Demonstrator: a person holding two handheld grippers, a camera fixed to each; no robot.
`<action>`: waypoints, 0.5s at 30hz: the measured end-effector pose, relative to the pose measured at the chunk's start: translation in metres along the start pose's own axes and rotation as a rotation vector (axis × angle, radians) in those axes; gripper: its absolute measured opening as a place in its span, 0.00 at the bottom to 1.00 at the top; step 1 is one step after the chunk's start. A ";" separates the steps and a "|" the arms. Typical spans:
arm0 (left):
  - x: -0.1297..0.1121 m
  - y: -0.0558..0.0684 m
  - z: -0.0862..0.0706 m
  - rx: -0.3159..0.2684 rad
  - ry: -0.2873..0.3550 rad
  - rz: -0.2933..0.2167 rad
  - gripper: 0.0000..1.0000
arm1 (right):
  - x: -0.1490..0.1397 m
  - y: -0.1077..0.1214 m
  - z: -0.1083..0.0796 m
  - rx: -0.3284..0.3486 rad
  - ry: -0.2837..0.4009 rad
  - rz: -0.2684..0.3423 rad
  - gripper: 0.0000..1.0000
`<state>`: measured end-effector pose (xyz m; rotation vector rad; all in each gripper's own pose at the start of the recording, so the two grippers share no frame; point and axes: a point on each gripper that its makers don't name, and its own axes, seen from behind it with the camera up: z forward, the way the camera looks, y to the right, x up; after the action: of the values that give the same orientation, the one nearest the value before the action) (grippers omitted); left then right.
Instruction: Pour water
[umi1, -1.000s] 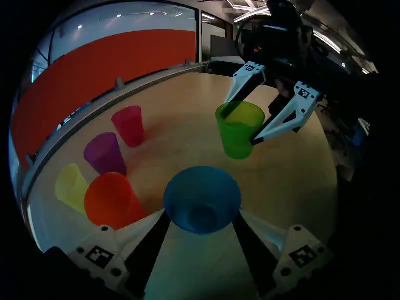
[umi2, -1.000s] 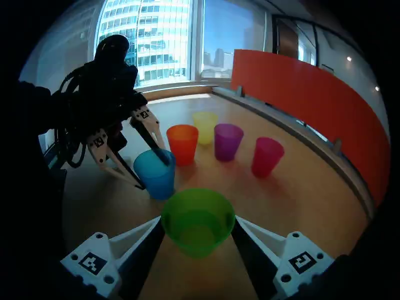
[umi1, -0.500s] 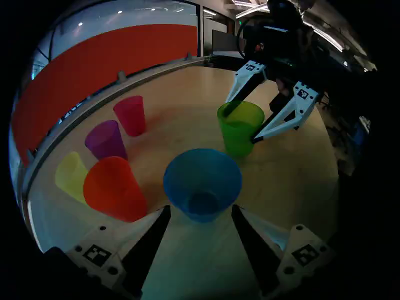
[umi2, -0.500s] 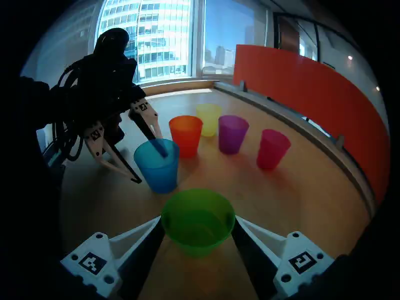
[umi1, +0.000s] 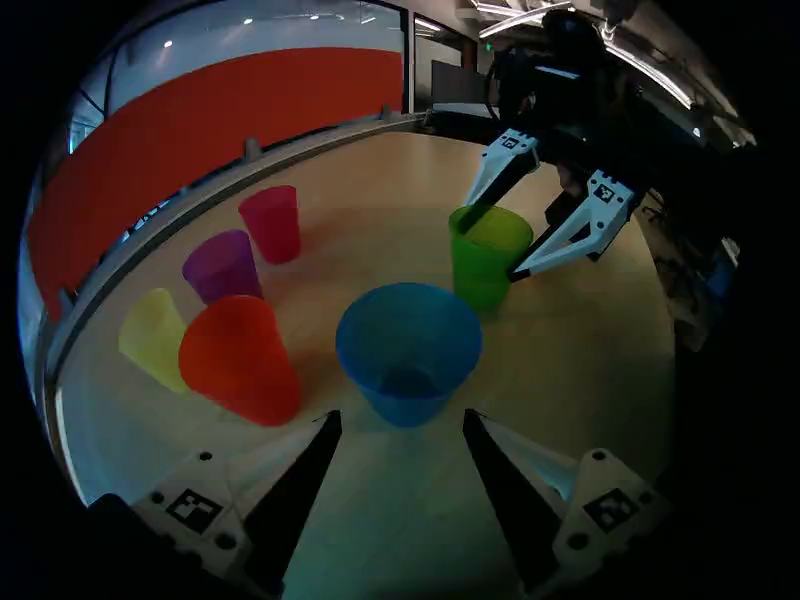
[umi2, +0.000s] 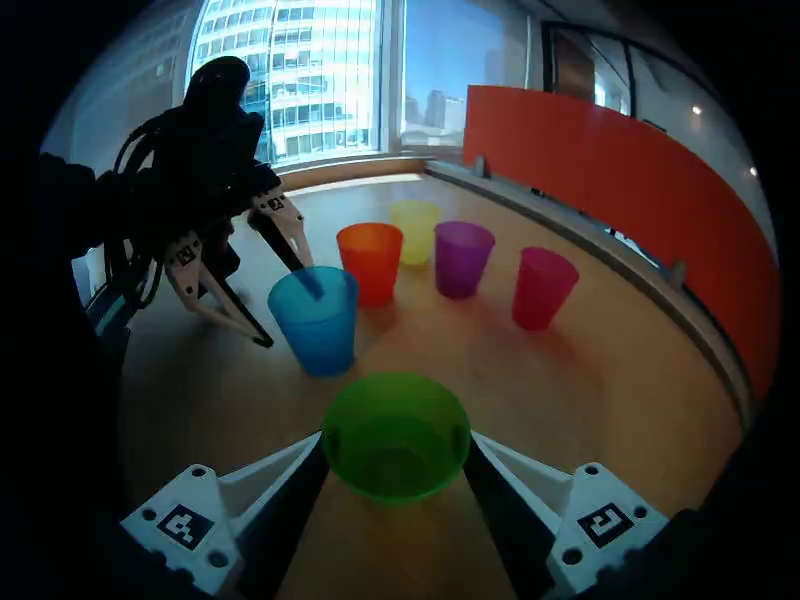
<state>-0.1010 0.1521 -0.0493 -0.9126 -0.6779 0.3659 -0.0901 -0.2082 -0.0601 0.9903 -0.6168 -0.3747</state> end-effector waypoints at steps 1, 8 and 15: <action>0.000 0.000 0.000 0.001 0.000 0.000 0.90 | -0.001 0.000 -0.001 -0.001 0.001 0.003 0.91; -0.001 0.002 -0.002 0.008 -0.003 -0.005 0.90 | -0.002 0.001 -0.002 -0.010 0.006 0.012 0.92; -0.005 0.002 -0.007 0.013 -0.012 -0.020 0.90 | 0.000 0.001 -0.007 -0.020 0.015 0.023 1.00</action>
<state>-0.1000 0.1457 -0.0562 -0.8914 -0.6945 0.3579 -0.0856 -0.2036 -0.0622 0.9651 -0.6097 -0.3523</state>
